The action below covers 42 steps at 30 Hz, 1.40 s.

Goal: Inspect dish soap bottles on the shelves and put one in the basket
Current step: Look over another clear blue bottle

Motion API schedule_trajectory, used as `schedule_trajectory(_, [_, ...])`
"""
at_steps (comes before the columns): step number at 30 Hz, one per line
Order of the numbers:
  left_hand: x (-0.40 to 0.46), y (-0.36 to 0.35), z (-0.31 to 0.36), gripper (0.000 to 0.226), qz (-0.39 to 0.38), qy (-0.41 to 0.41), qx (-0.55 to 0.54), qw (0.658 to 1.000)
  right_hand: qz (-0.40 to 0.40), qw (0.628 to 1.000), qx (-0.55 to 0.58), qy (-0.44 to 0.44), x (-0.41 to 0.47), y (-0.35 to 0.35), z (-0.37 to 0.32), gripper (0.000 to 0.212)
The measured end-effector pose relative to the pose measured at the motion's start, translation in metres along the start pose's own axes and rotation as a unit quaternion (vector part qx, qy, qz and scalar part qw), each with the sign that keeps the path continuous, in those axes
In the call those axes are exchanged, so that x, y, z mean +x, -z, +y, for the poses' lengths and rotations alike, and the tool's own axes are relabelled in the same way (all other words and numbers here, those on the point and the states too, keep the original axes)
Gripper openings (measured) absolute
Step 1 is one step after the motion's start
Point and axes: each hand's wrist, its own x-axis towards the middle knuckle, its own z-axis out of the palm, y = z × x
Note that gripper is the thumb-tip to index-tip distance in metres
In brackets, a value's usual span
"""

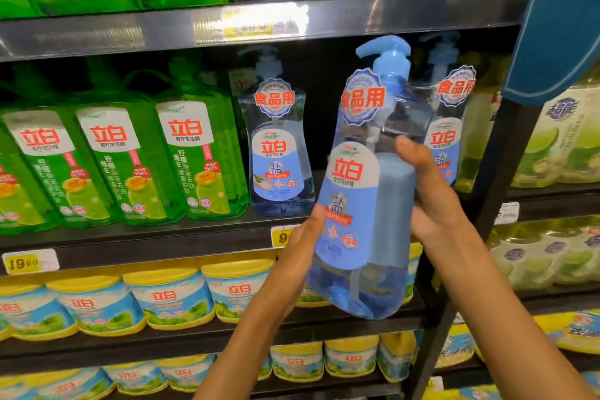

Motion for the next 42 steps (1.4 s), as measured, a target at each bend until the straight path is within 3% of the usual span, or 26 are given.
schedule_trajectory(3, [0.002,0.002,-0.005,0.059,-0.084,0.002,-0.049,0.995,-0.021,0.999,-0.036,-0.007,-0.001,-0.001,0.001,0.077])
schedule_trajectory(7, [0.002,0.001,-0.004,0.067,0.037,-0.091,-0.027,0.995,-0.026,0.976,-0.206,0.062,-0.003,-0.001,-0.012,0.064])
schedule_trajectory(9, [0.004,0.002,-0.002,0.058,0.09,-0.172,0.037,0.98,-0.032,0.964,-0.248,0.093,-0.009,-0.001,-0.014,0.063])
schedule_trajectory(13, [0.006,0.008,-0.004,0.069,0.094,-0.249,0.095,0.959,-0.019,0.959,-0.249,0.133,-0.015,-0.001,-0.002,0.04])
schedule_trajectory(17, [0.01,0.016,-0.007,0.072,0.065,-0.287,0.128,0.947,-0.039,0.951,-0.274,0.137,-0.025,0.001,-0.003,0.054])
schedule_trajectory(21, [0.016,0.024,-0.012,0.082,0.049,-0.271,0.117,0.954,-0.058,0.941,-0.308,0.125,-0.031,-0.003,-0.007,0.086])
schedule_trajectory(27, [0.021,0.027,-0.016,0.077,0.061,-0.254,0.125,0.957,-0.081,0.921,-0.354,0.141,-0.036,-0.02,-0.013,0.073])
schedule_trajectory(30, [0.019,0.024,-0.017,0.093,0.053,-0.264,0.116,0.956,-0.06,0.922,-0.36,0.127,-0.03,-0.014,-0.014,0.086])
schedule_trajectory(35, [0.009,0.015,-0.011,0.058,0.032,-0.262,0.084,0.961,-0.043,0.91,-0.392,0.125,-0.021,-0.008,-0.011,0.088])
schedule_trajectory(37, [0.006,0.012,-0.011,0.062,0.022,-0.222,0.084,0.971,-0.013,0.91,-0.394,0.13,-0.013,-0.003,-0.004,0.09])
schedule_trajectory(39, [0.002,0.014,-0.008,0.059,-0.002,-0.178,0.11,0.978,0.021,0.918,-0.371,0.14,-0.005,0.001,0.005,0.07])
schedule_trajectory(42, [-0.006,0.018,-0.004,0.063,-0.046,-0.093,0.105,0.989,0.061,0.977,-0.19,0.077,0.003,0.009,0.014,0.039])
